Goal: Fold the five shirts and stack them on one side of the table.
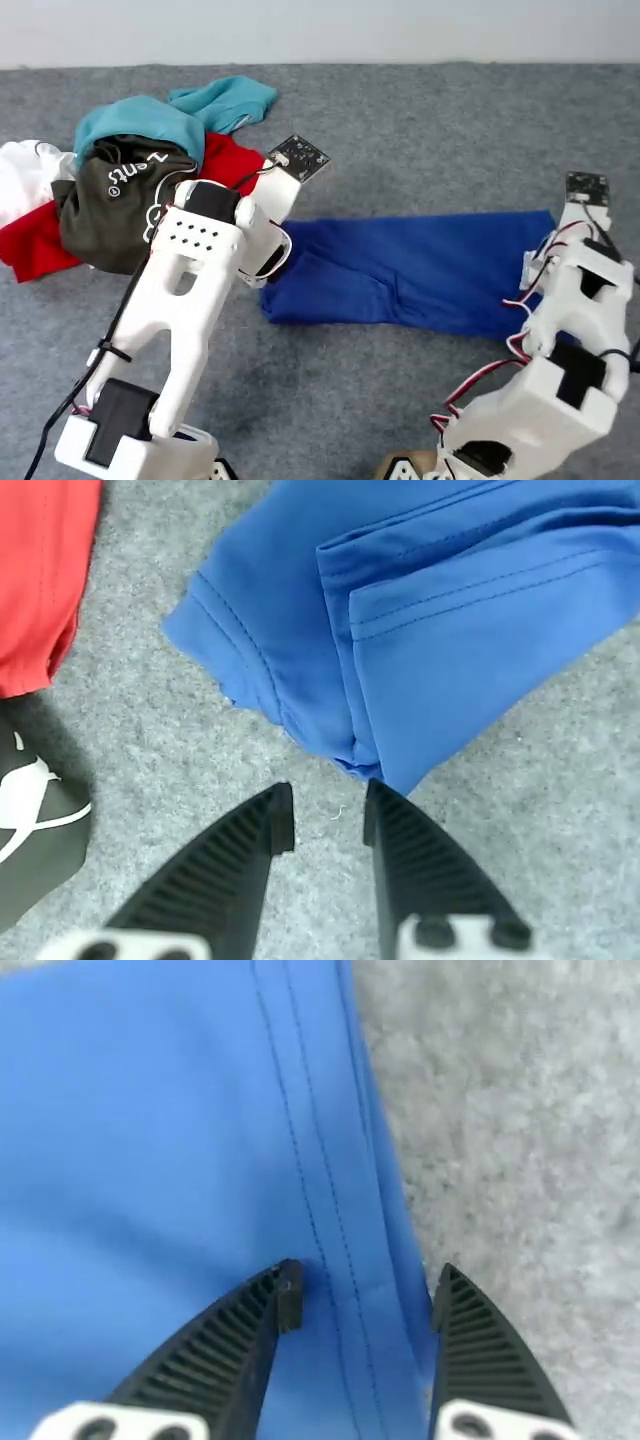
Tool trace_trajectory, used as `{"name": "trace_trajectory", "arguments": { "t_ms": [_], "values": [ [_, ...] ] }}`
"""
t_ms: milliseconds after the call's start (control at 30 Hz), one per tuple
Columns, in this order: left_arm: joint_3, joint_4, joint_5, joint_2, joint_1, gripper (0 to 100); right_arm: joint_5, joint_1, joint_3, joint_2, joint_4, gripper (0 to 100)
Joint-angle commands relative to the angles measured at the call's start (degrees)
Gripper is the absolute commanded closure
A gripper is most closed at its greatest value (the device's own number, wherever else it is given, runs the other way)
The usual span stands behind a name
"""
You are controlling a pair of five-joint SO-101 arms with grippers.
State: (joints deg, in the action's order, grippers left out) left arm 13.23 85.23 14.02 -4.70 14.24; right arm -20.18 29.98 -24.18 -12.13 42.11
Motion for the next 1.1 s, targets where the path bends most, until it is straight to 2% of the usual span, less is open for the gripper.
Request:
{"name": "trace_trajectory", "arguments": {
  "t_ms": [0,167,400,500,700,1000,1067],
  "values": [
    [-1.3,-0.7,-0.6,-2.4,-0.4,87,-1.8,0.9,2.5,-1.4,-0.8,78.1],
    [-1.3,-0.7,-0.8,-2.4,-0.4,87,-5.0,0.8,2.5,-2.2,-0.7,91.8],
    [-1.3,-0.7,-0.8,-2.4,-0.4,87,-5.0,0.7,2.5,2.4,-0.7,96.7],
    [-1.3,-0.8,-0.8,-2.4,-0.4,87,-5.0,-1.2,2.5,7.1,2.6,97.0],
    [-1.5,-0.7,-0.8,-2.8,-1.5,87,-5.0,-9.2,2.5,16.3,11.1,97.0],
    [-1.5,-0.7,-0.8,-2.9,-15.0,87,-4.4,-26.7,2.5,22.8,19.3,97.0],
    [-1.5,-0.7,-0.8,-2.9,-17.8,87,-2.4,-30.9,2.5,22.9,19.5,96.9]
  ]
}}
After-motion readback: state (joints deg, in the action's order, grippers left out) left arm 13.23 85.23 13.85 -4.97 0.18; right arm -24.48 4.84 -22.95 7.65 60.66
